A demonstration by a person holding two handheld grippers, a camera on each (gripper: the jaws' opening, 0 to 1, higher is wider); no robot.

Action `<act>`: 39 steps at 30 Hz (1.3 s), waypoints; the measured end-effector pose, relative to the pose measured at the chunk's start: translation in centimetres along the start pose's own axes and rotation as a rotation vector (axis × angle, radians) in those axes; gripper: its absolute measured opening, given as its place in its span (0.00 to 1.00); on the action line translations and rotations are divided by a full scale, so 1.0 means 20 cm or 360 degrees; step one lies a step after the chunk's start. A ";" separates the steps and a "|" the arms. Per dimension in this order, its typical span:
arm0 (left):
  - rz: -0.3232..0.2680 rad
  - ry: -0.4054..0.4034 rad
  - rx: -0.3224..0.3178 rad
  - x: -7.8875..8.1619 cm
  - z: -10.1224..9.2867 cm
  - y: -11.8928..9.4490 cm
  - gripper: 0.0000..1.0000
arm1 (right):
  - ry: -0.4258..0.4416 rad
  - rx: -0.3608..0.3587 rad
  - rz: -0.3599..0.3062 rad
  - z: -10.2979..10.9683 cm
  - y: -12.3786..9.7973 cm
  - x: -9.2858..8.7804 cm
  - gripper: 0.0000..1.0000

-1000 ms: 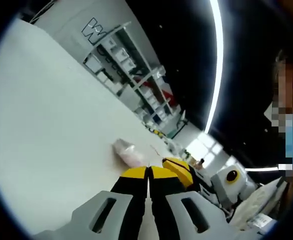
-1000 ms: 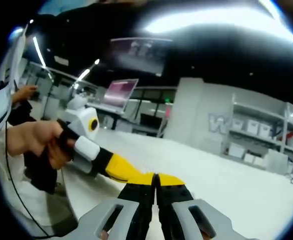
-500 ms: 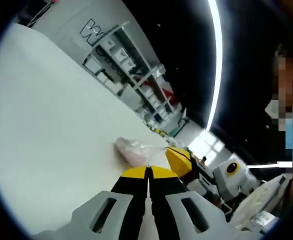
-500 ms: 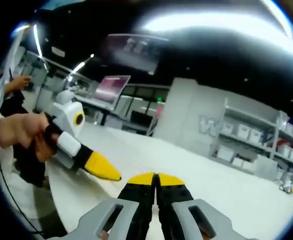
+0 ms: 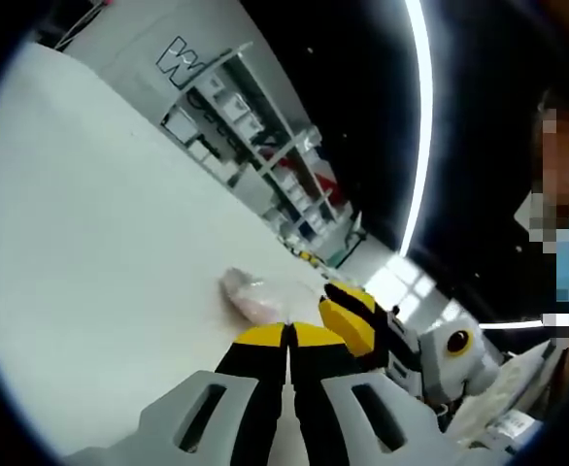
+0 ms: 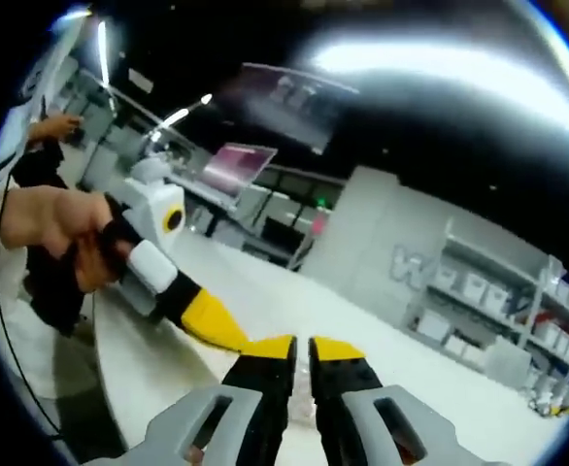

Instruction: Open the resealable bag by pulling the two sides of the seal apart until the entire bag opening is separated and visibly accessible.

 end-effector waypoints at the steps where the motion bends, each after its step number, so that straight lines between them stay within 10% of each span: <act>1: -0.0001 0.0001 -0.0001 0.00 0.00 0.00 0.01 | 0.0007 0.0005 -0.0002 0.00 0.00 0.00 0.18; 39: 0.0014 0.0036 -0.0016 -0.02 -0.01 -0.01 0.01 | -0.0085 0.0199 0.0208 0.04 0.05 -0.03 0.07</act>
Point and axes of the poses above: the point that each gripper's makers call its tool centre point, and the gripper's own axes: y roughly forward along the fingers, z roughly to its left, x roughly out of its top, the point moved 8 cm from there along -y, roughly backward along the fingers, and after that the axes turned 4 degrees about -x, right-handed, at the moved point
